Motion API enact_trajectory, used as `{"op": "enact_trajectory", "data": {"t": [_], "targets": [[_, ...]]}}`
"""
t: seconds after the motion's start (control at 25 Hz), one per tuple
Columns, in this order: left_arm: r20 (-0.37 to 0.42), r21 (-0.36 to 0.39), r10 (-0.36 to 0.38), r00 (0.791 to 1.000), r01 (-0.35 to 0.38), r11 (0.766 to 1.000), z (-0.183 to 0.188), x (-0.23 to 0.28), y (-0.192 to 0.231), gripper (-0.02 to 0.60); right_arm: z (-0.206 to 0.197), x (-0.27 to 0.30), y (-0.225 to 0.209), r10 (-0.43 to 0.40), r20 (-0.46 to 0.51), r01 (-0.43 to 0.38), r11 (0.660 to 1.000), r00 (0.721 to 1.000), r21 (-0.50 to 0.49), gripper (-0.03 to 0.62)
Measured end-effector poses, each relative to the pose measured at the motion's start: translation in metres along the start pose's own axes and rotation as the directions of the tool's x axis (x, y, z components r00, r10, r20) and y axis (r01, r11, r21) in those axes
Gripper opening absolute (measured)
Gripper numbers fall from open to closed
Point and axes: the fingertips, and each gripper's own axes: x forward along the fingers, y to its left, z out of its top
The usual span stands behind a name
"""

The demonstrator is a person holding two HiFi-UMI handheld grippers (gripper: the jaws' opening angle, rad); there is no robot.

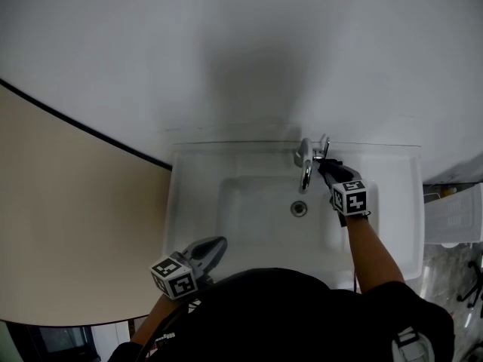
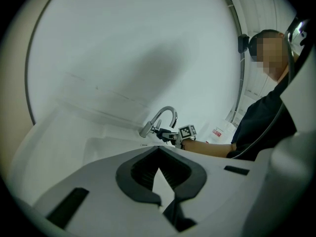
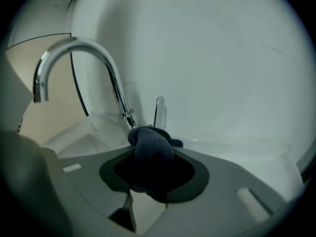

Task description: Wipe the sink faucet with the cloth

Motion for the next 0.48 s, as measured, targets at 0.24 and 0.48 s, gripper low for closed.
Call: {"op": "enact_trajectory", "data": {"t": [0.24, 0.48], "targets": [[0.000, 0.001, -0.020, 1.000, 0.020, 1.000, 0.001, 0.005, -0.002, -0.008, 0.088, -0.030, 0.026, 0.061, 0.182, -0.027, 0.982, 0.981, -0.188, 0.129], [0.006, 0.007, -0.016, 1.000, 0.016, 1.000, 0.003, 0.002, -0.003, -0.008, 0.101, 0.005, 0.031, 0.018, 0.068, 0.005, 0.945, 0.998, -0.326, 0.130]]}}
